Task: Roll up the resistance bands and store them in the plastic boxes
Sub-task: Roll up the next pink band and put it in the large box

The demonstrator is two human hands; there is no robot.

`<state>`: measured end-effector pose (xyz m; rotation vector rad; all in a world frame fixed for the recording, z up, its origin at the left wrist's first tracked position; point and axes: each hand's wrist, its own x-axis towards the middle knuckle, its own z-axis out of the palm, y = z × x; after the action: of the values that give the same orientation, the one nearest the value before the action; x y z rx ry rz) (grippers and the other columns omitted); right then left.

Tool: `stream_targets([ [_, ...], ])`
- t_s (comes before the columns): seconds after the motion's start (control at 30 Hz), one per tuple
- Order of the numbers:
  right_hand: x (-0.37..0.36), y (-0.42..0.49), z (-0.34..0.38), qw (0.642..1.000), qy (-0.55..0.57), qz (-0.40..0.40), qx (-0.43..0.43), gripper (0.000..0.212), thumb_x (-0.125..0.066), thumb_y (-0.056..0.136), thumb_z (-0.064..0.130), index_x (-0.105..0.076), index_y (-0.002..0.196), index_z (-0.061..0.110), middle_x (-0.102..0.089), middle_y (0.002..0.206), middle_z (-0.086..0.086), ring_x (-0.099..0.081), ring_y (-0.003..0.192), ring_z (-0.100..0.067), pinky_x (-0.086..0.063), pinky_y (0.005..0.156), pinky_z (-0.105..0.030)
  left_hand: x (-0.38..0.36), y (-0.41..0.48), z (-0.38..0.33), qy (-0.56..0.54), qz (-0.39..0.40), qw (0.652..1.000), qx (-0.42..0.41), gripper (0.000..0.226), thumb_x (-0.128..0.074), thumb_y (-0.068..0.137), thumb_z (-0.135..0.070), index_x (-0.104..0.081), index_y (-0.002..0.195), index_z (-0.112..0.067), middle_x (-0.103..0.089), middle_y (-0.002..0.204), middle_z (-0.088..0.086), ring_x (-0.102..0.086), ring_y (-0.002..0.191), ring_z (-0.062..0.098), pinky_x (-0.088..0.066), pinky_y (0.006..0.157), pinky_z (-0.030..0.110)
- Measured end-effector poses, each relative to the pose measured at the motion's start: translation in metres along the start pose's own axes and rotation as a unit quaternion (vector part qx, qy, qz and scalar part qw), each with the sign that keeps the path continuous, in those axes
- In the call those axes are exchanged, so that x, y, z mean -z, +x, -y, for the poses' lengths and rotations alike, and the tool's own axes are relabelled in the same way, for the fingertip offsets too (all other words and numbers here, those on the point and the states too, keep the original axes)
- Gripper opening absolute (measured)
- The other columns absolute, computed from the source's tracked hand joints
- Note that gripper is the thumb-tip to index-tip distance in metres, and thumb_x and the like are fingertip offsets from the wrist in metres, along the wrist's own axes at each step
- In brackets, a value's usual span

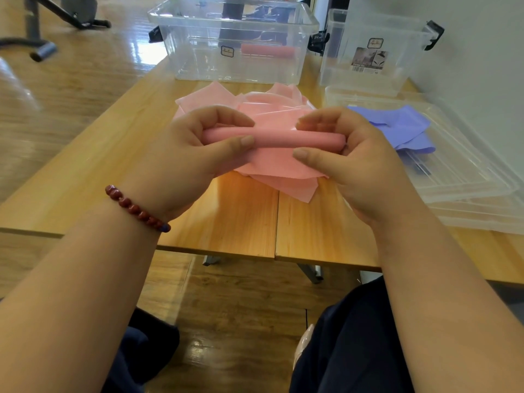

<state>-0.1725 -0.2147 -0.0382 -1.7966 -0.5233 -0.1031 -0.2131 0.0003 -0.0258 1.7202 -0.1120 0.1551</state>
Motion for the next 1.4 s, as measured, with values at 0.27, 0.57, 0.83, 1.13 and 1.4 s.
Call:
stream_targets([
  [0.27, -0.0011, -0.0026, 0.0032, 0.998, -0.016, -0.049, 0.037, 0.027, -0.075, 0.083, 0.019, -0.071, 0.087, 0.046, -0.07, 0.098, 0.015, -0.063, 0.103, -0.009, -0.054, 0.086, -0.03, 0.0034, 0.0013, 0.002, -0.019, 0.029, 0.999, 0.017, 0.031, -0.08, 0.071, -0.027, -0.071, 0.101, -0.026, -0.066, 0.112, 0.002, -0.066, 0.108, 0.02, -0.057, 0.086, 0.029],
  [0.57, 0.0, -0.001, 0.0004, 0.996, -0.001, -0.069, 0.055, 0.027, -0.074, 0.079, 0.016, -0.072, 0.084, 0.042, -0.07, 0.097, 0.013, -0.065, 0.102, -0.01, -0.055, 0.088, -0.033, 0.001, -0.0012, -0.0031, -0.039, 0.04, 0.998, 0.019, 0.024, -0.079, 0.075, -0.027, -0.074, 0.097, -0.02, -0.07, 0.111, 0.008, -0.068, 0.105, 0.021, -0.058, 0.083, 0.029],
  [0.83, -0.001, -0.0015, -0.0009, 0.999, -0.028, -0.016, 0.017, 0.032, -0.079, 0.079, 0.024, -0.065, 0.102, 0.043, -0.063, 0.116, 0.018, -0.059, 0.111, -0.006, -0.056, 0.09, -0.039, 0.0034, -0.0004, -0.0015, -0.001, 0.011, 1.0, -0.017, 0.018, -0.079, 0.066, -0.03, -0.078, 0.084, -0.034, -0.07, 0.113, 0.007, -0.064, 0.109, 0.029, -0.054, 0.095, 0.047],
  [1.13, -0.002, -0.0026, 0.0021, 0.999, -0.038, -0.019, 0.025, 0.027, -0.076, 0.084, 0.02, -0.067, 0.095, 0.043, -0.065, 0.1, 0.024, -0.061, 0.103, -0.003, -0.055, 0.091, -0.036, 0.0038, 0.0, 0.0009, 0.012, 0.032, 0.999, -0.027, 0.022, -0.073, 0.072, -0.029, -0.075, 0.091, -0.039, -0.07, 0.106, -0.008, -0.064, 0.103, 0.02, -0.054, 0.093, 0.044],
  [1.4, -0.0012, -0.0029, 0.0032, 0.999, -0.007, -0.022, 0.024, 0.027, -0.077, 0.082, 0.019, -0.068, 0.096, 0.04, -0.065, 0.102, 0.02, -0.062, 0.102, -0.005, -0.055, 0.086, -0.032, 0.005, -0.0009, 0.0005, 0.072, 0.034, 0.996, -0.029, 0.019, -0.071, 0.087, -0.024, -0.074, 0.097, -0.041, -0.068, 0.107, -0.009, -0.064, 0.098, 0.01, -0.051, 0.078, 0.025],
])
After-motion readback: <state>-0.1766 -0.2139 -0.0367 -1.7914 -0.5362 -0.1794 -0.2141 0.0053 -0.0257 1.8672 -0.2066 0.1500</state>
